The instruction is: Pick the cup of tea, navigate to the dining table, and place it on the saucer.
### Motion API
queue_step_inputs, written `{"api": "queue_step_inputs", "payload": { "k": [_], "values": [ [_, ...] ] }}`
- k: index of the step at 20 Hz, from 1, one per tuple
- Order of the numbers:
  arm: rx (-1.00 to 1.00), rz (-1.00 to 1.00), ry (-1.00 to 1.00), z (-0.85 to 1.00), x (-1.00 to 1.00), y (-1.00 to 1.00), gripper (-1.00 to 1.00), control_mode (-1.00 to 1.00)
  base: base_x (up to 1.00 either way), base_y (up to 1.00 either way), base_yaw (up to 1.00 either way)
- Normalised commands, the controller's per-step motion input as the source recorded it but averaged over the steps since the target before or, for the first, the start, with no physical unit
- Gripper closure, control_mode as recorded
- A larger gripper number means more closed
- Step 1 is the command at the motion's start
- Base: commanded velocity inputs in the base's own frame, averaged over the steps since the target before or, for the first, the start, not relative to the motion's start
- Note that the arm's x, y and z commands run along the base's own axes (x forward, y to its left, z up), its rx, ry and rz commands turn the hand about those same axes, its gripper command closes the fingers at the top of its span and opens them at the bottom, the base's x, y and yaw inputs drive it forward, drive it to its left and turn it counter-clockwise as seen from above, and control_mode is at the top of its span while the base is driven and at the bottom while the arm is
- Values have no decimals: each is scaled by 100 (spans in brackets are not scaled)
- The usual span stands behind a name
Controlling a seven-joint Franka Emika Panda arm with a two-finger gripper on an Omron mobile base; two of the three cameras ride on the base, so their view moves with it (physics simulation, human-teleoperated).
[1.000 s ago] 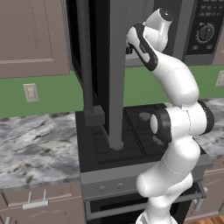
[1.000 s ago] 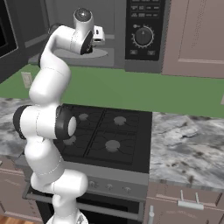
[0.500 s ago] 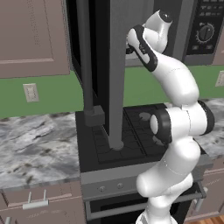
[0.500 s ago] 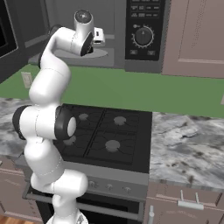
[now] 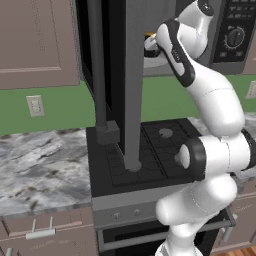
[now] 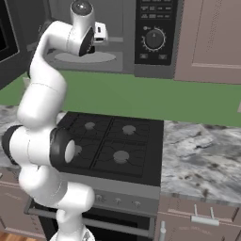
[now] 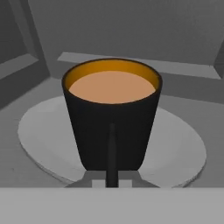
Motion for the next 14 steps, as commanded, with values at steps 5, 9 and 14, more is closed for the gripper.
{"api": "queue_step_inputs", "payload": {
  "k": [5, 9, 14],
  "values": [
    [0, 0, 0, 6, -100, 2, 100, -100, 0, 0, 0],
    [0, 0, 4, -12, -100, 0, 100, -100, 0, 0, 0],
    [0, 2, 4, -17, -100, -8, 100, -100, 0, 0, 0]
  ]
}}
